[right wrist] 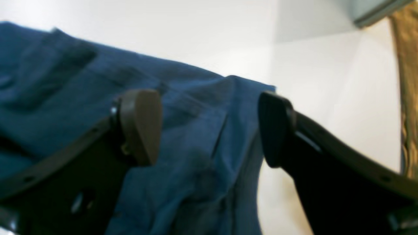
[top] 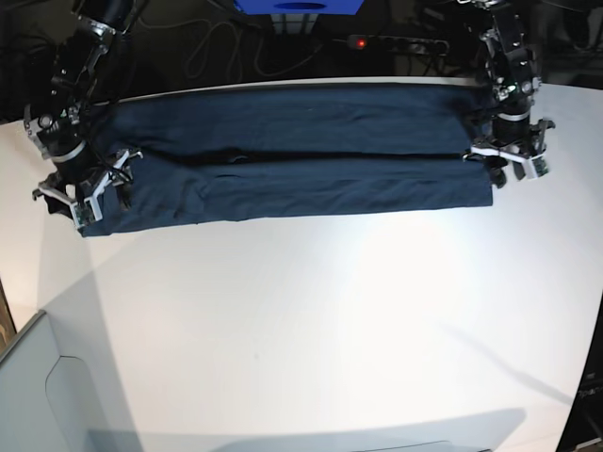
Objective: Fold the T-shirt properly
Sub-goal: 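Open both grippers and lift them off the folded shirt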
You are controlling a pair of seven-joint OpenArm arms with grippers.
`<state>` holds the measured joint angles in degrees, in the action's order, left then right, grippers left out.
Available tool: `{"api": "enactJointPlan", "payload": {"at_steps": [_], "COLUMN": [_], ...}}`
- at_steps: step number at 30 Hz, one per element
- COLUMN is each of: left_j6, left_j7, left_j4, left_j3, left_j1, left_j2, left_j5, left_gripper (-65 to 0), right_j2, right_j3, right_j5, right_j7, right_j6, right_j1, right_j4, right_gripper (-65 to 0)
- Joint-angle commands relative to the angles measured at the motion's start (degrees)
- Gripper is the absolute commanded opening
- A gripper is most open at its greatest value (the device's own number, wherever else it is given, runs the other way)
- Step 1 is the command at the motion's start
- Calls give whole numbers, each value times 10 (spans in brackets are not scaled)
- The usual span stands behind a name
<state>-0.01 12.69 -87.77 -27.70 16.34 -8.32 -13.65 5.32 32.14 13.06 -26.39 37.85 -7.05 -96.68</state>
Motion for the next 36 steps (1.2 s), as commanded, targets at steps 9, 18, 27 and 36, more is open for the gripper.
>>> {"api": "enactJointPlan", "payload": {"at_steps": [9,18,27,36], "left_j6": [0,0,0,0], "left_j7": [-12,-12,-12,-12], "left_j4": [-12,-12,-12,-12], "left_j3": [-11,-11,-11,-11], "left_j1": [-6,-7,-7,-7], "left_j2": [-4,-3,-2,-2], "left_j5": [-2,-2,-2,-2], "left_gripper": [-402,-402,-402,-402], "right_j2": [40,47,46,42], "right_j3": [3,3,3,3], "right_j5": [-8,-8,-8,-9], "right_j7": [20,45,45,44], "right_j6": [19,19,19,19], "right_j1": [45,52,50,31], "right_j4": [116,185,166,95], "right_gripper": [-302,-310,-525,-644]}}
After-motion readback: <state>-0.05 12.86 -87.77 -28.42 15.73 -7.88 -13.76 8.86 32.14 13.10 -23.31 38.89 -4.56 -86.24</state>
